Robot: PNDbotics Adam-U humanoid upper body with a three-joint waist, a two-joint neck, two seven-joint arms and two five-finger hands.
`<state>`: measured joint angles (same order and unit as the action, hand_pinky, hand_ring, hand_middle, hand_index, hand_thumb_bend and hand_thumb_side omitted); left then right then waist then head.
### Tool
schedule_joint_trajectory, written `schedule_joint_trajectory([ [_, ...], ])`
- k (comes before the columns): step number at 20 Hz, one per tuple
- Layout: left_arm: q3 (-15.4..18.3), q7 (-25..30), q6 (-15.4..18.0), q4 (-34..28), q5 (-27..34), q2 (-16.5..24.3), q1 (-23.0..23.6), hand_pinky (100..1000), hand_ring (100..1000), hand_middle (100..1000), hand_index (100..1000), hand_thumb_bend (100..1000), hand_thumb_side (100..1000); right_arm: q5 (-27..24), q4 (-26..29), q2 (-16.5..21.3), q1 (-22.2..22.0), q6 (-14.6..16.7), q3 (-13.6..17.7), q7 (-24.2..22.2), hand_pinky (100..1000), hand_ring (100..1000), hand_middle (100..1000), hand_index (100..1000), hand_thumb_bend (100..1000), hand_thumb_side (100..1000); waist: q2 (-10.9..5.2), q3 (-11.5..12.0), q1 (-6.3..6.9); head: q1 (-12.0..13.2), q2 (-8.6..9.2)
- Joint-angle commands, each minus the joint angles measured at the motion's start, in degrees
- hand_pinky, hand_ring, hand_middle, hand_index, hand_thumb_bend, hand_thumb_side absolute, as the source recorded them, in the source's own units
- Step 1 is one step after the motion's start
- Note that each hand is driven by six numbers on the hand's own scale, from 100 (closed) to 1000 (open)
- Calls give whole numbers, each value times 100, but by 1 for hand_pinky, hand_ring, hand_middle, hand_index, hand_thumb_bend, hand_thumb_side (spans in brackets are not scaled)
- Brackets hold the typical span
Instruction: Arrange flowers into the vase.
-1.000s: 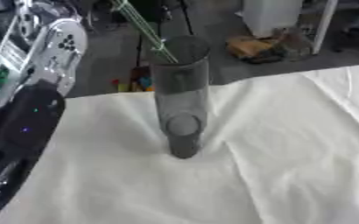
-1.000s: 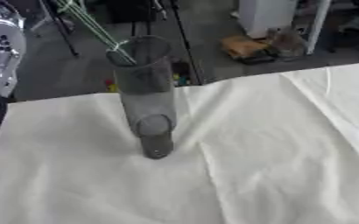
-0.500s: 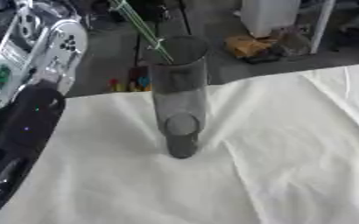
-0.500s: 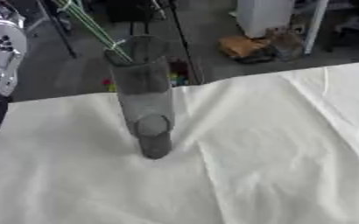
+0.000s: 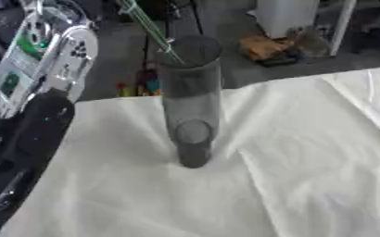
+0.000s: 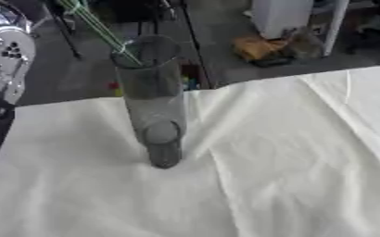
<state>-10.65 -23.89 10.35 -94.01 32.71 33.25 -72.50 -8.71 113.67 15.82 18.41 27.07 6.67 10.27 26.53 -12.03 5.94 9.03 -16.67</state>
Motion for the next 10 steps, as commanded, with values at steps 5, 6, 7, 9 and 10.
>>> schedule_joint_trajectory([
  [5, -2, 59, -21, -39, -94, 87, -63, 100, 100, 100, 100, 100, 215, -1, 93, 22, 51, -2, 12, -39, 874, 837, 655, 916, 100, 995, -71, -26, -42, 39, 80],
  [6, -11, 61, -30, -32, -97, 83, -65, 100, 100, 100, 100, 100, 230, 5, 93, 18, 51, -7, 12, -41, 874, 837, 655, 916, 100, 997, -65, -31, -40, 42, 86],
  [7, -20, 61, -40, -19, -99, 80, -70, 100, 100, 100, 100, 100, 230, 10, 93, 16, 52, -9, 10, -44, 874, 837, 655, 916, 100, 996, -60, -37, -38, 45, 89],
  [9, -40, 65, -59, 13, -108, 65, -85, 100, 100, 100, 100, 100, 233, 13, 93, 12, 58, -12, 5, -50, 874, 837, 654, 916, 100, 996, -56, -51, -29, 58, 87],
  [10, -54, 67, -74, 40, -121, 56, -95, 100, 100, 100, 100, 100, 235, 14, 93, 10, 59, -14, 4, -52, 874, 837, 654, 917, 100, 996, -52, -60, -25, 64, 91],
])
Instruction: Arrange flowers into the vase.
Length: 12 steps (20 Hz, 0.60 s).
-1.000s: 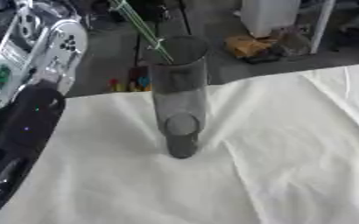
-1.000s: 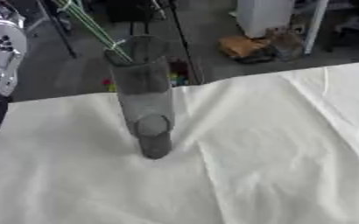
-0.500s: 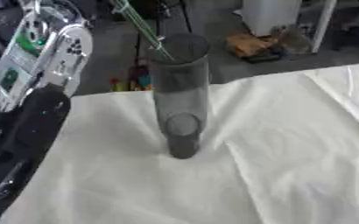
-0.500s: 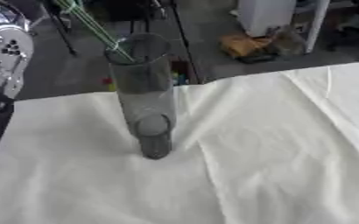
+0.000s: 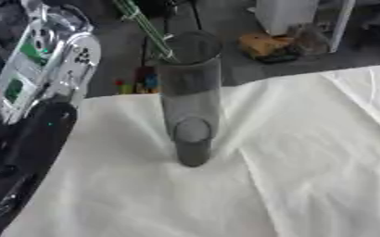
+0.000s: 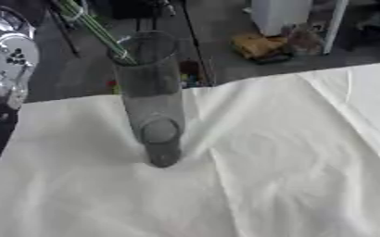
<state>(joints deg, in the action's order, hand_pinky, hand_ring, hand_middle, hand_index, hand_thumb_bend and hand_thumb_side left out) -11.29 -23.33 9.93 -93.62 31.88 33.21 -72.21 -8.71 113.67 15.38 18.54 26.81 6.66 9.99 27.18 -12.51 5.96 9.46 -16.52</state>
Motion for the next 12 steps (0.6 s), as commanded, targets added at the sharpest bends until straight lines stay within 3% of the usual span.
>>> schedule_joint_trajectory([
  [1, -6, 8, -51, 39, -60, 54, -134, 100, 100, 100, 100, 100, 240, 15, 93, 52, 45, 8, 4, -27, 874, 837, 654, 917, 100, 995, -115, -18, -21, 24, 78],
  [6, -101, 57, -112, 192, -216, 11, -191, 100, 100, 100, 100, 100, 246, 26, 93, 43, 37, -6, 1, -42, 874, 838, 653, 917, 100, 994, -109, -31, -4, 49, 64],
  [12, -171, 208, -160, 330, -409, 51, -249, 100, 100, 100, 100, 100, 338, 23, 93, 51, 56, -13, -16, -66, 874, 838, 653, 918, 100, 993, -109, -72, 33, 79, 121],
])
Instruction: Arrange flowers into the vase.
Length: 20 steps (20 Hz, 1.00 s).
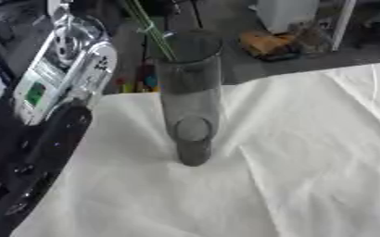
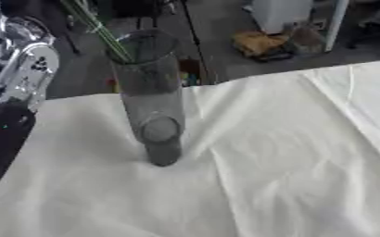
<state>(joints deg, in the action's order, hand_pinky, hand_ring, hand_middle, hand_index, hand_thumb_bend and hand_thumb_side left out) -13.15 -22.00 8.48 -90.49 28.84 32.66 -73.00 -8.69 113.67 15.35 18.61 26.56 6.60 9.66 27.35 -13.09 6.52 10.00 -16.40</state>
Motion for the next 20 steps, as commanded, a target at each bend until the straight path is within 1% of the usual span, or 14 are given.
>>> schedule_joint_trajectory([
  [1, 15, 97, -22, 76, -157, 121, -175, 100, 100, 100, 100, 100, 346, 18, 93, 56, 49, 13, -9, -36, 874, 837, 653, 918, 100, 993, -129, -27, -15, 28, 123],
  [5, -18, 201, -50, 263, -305, 130, -143, 100, 100, 100, 100, 100, 355, 21, 93, 55, 42, 11, 6, -32, 874, 838, 652, 919, 100, 992, -115, -39, 1, 30, 160],
  [14, -59, 139, -236, 362, -394, 142, -79, 100, 100, 100, 100, 100, 373, 48, 93, 31, 33, -5, 9, -50, 874, 839, 650, 920, 100, 989, -70, -12, -6, 29, 134],
  [17, -77, 99, -338, 382, -415, 144, -48, 100, 100, 100, 100, 100, 396, 49, 93, 20, 33, -9, 11, -58, 874, 839, 650, 920, 100, 989, -66, -17, -2, 19, 132],
  [19, -95, 57, -406, 374, -417, 168, -5, 100, 100, 100, 100, 100, 431, 58, 93, 14, 22, -9, 24, -54, 874, 839, 650, 920, 100, 989, -59, -10, -1, 9, 119],
  [20, -98, 32, -432, 372, -411, 171, 14, 100, 100, 100, 100, 100, 466, 63, 93, 13, 18, -10, 29, -51, 874, 839, 650, 920, 100, 989, -56, -5, -1, 9, 114],
])
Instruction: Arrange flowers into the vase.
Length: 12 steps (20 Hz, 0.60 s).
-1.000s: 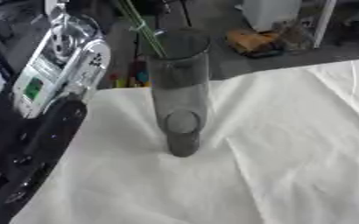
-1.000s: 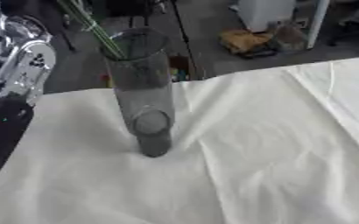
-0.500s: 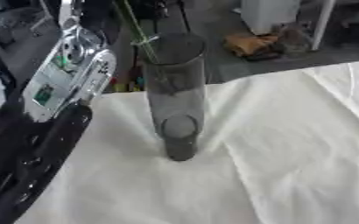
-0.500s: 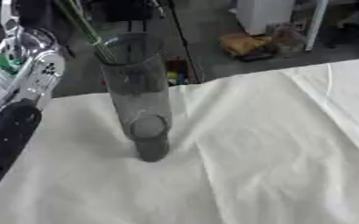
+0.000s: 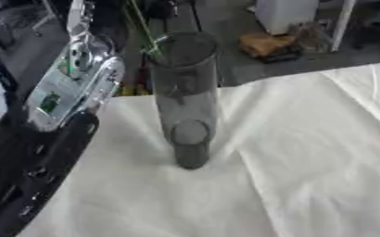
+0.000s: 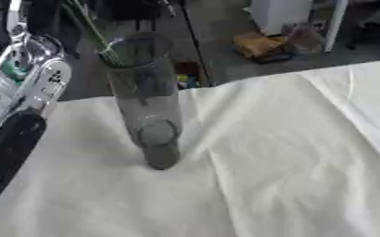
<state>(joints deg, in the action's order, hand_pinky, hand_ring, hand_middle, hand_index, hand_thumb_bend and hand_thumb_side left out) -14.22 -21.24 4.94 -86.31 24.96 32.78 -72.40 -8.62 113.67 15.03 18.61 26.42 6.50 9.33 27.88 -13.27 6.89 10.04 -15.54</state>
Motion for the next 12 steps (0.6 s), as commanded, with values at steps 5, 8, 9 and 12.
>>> schedule_joint_trajectory([
  [5, -28, -113, -160, -70, 55, 186, 4, 100, 100, 100, 107, 198, 603, 71, 93, 36, 19, 0, 44, -15, 874, 840, 649, 921, 100, 988, -95, 34, -45, 11, 12],
  [8, -52, -72, -218, -89, 9, 205, 26, 100, 100, 100, 153, 297, 646, 68, 93, 33, 21, 1, 44, -17, 873, 839, 649, 921, 100, 988, -97, 41, -53, 17, 10],
  [9, -57, -57, -246, -92, -19, 211, 32, 100, 100, 100, 155, 296, 648, 67, 93, 33, 20, 0, 46, -16, 873, 839, 649, 921, 100, 988, -98, 43, -56, 15, 9],
  [12, -61, -31, -307, -111, -76, 199, 28, 100, 100, 100, 161, 270, 666, 63, 93, 25, 22, -12, 38, -29, 873, 839, 648, 921, 100, 987, -96, 42, -56, 19, 11],
])
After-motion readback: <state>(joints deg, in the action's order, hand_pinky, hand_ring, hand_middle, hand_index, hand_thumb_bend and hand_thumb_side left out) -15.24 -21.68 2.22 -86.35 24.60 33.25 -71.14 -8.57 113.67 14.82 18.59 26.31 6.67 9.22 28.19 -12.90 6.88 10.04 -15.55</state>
